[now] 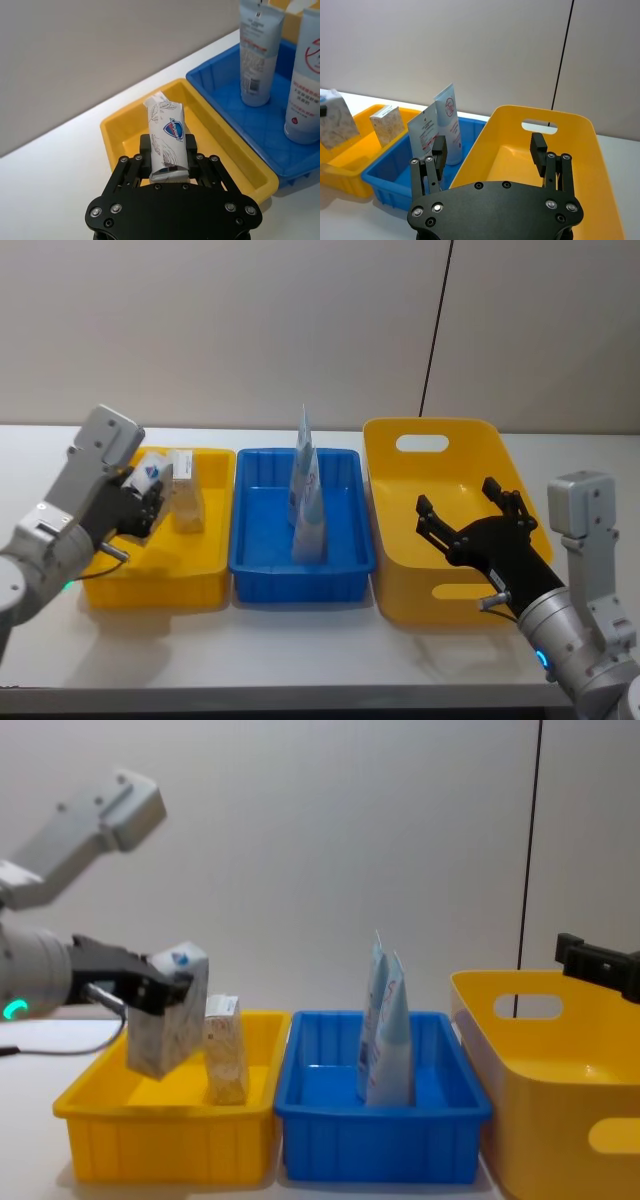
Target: Bimanual collaborative sorting of washing and personal care products
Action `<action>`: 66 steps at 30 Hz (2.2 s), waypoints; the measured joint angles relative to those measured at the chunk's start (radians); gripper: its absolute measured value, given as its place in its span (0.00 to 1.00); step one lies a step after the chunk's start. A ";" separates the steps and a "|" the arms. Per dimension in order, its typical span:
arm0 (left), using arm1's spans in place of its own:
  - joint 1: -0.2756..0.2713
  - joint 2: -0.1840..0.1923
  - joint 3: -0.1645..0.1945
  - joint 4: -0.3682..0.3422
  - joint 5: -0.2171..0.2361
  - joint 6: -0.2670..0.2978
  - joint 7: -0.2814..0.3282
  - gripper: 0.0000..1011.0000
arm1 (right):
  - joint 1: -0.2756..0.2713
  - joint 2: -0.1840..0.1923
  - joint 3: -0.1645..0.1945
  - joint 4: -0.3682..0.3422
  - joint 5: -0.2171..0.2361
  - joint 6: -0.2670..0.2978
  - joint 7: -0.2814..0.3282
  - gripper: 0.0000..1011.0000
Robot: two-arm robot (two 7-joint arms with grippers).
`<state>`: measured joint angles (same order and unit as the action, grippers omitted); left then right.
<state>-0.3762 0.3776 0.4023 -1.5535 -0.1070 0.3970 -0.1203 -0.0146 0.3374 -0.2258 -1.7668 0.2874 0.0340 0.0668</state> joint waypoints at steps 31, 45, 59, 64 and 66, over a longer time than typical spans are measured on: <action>0.015 0.192 -0.042 -0.207 -0.114 -0.153 -0.344 0.35 | 0.000 0.000 0.000 0.000 0.000 0.000 0.000 0.99; 0.002 0.242 -0.021 -0.229 -0.208 -0.242 -0.525 0.35 | 0.000 0.000 0.000 0.000 0.000 0.000 0.000 0.99; -0.021 0.266 0.022 -0.231 -0.293 -0.315 -0.697 0.35 | 0.000 0.000 0.000 0.000 0.000 0.000 0.000 0.99; -0.029 0.268 0.041 -0.229 -0.312 -0.334 -0.742 0.35 | 0.000 0.000 0.000 0.000 0.000 0.000 0.000 0.99; -0.031 0.268 0.049 -0.229 -0.319 -0.343 -0.760 0.35 | 0.000 0.000 0.000 0.000 0.000 0.000 0.000 0.99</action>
<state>-0.4075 0.6455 0.4517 -1.7823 -0.4264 0.0544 -0.8803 -0.0146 0.3374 -0.2259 -1.7668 0.2874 0.0340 0.0668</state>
